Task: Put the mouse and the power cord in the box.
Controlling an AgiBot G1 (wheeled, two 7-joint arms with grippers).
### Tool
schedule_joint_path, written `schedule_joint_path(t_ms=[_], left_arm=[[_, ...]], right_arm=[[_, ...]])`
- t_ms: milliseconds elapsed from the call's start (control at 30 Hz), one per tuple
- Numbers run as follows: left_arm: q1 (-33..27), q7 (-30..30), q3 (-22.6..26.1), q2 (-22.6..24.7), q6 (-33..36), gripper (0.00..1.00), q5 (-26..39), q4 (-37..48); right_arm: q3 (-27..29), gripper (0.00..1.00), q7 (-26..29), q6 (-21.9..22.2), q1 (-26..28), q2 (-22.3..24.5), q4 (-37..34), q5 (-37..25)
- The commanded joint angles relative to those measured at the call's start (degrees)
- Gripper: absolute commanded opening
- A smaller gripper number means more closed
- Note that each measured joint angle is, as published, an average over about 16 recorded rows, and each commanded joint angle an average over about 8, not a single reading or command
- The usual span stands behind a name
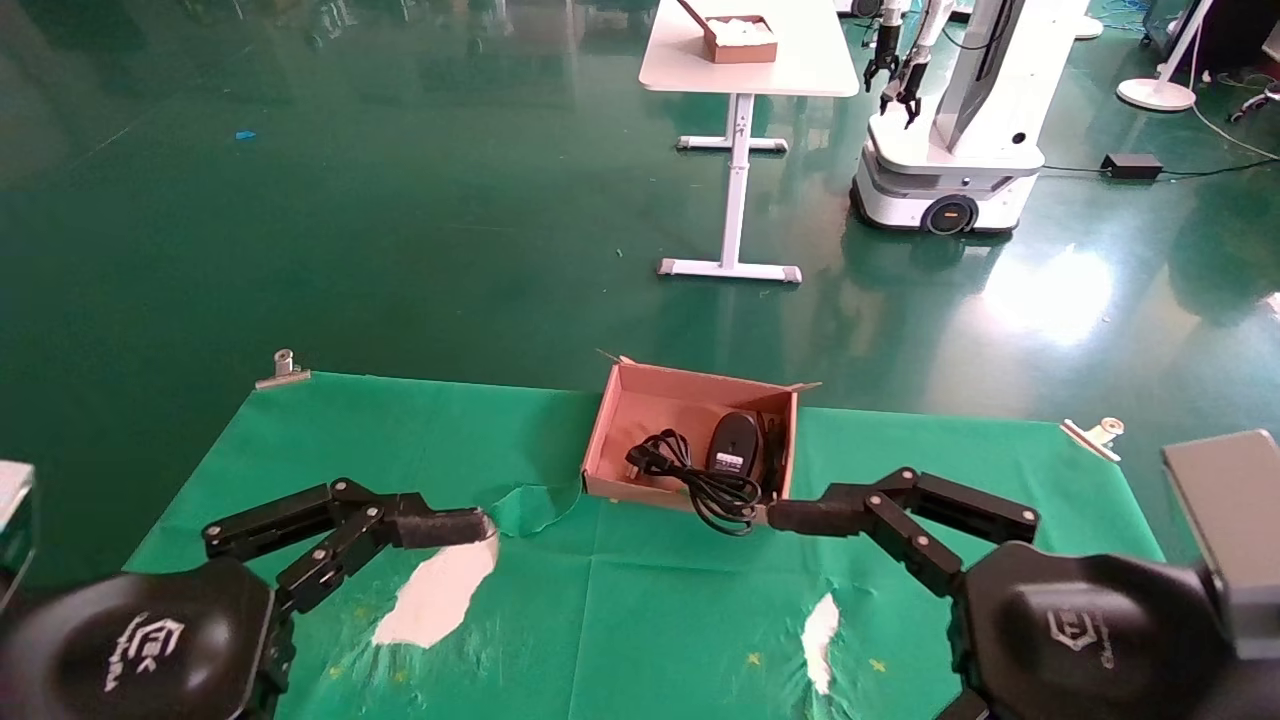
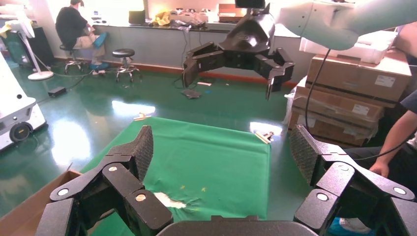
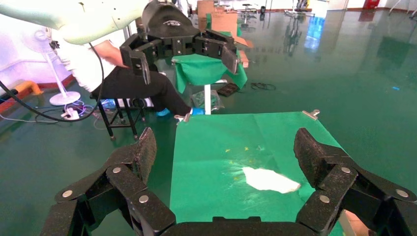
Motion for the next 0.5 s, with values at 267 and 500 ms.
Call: schedule_joint_path(t_ms=[267, 500], left_arm=[[-0.3, 0.1, 0.5, 0.3, -0.4, 1.00, 0.4, 0.5], [-0.6, 0.2, 0.9, 0.5, -0.7, 1.00, 0.7, 0.8]], right_arm=[[0.0, 1.00, 0.0, 0.0, 0.0, 0.0, 0.0, -0.1], [0.0, 1.00, 0.0, 0.0, 0.0, 0.0, -0.1, -0.1]])
